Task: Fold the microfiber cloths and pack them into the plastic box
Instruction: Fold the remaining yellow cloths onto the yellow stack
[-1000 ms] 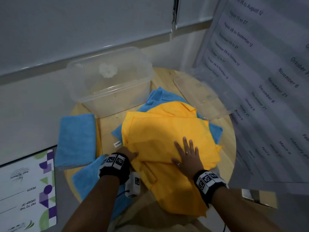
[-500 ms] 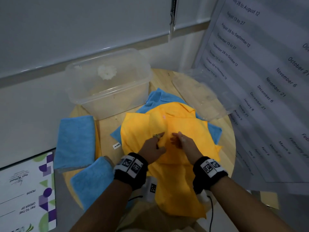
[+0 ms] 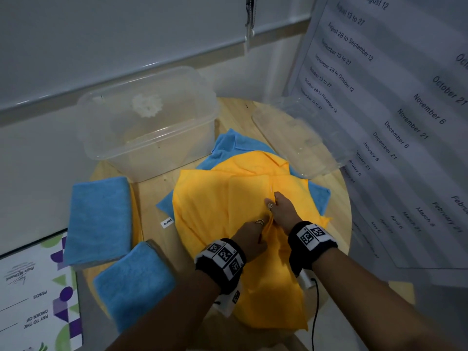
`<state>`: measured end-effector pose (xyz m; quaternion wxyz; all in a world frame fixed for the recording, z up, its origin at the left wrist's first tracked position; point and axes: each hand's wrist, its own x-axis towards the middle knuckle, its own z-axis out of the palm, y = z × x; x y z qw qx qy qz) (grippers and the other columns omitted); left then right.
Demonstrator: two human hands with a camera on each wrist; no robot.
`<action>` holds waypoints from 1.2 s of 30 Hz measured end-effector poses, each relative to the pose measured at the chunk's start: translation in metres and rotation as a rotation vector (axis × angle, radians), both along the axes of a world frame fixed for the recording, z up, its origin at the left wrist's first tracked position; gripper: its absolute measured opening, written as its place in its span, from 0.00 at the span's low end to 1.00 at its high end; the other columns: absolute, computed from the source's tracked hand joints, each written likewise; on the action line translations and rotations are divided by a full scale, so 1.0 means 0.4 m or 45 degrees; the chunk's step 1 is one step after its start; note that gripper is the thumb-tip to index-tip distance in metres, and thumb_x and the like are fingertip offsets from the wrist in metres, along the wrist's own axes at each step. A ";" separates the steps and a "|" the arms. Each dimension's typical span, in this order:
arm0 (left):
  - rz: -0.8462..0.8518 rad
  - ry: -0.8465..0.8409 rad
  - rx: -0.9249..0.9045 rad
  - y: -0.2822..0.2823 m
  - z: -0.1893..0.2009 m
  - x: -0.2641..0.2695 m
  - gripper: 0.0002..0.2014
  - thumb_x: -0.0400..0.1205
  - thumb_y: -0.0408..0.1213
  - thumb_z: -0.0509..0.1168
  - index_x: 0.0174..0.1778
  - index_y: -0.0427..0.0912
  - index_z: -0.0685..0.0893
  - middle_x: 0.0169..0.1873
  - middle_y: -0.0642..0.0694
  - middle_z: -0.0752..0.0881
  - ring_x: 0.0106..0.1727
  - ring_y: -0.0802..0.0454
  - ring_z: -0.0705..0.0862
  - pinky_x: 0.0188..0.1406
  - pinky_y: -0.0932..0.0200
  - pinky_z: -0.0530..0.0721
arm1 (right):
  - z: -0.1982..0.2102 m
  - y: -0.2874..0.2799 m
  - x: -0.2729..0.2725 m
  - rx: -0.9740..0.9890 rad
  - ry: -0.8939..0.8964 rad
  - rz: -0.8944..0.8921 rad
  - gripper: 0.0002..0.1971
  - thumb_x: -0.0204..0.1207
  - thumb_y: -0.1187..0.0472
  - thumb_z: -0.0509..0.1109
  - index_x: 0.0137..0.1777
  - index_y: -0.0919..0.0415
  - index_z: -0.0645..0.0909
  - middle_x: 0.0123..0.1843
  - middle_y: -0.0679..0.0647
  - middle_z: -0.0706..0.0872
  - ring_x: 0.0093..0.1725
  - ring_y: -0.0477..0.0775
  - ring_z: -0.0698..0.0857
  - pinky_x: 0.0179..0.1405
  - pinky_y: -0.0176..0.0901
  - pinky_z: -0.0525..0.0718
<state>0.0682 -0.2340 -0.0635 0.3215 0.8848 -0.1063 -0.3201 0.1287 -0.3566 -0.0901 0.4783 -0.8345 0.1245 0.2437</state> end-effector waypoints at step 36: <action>0.191 0.060 -0.094 0.190 0.104 0.022 0.54 0.75 0.32 0.71 0.80 0.54 0.33 0.82 0.46 0.46 0.81 0.46 0.57 0.64 0.62 0.72 | 0.057 0.120 -0.092 0.820 0.355 -0.122 0.25 0.82 0.38 0.48 0.71 0.48 0.72 0.68 0.52 0.80 0.65 0.55 0.79 0.68 0.53 0.74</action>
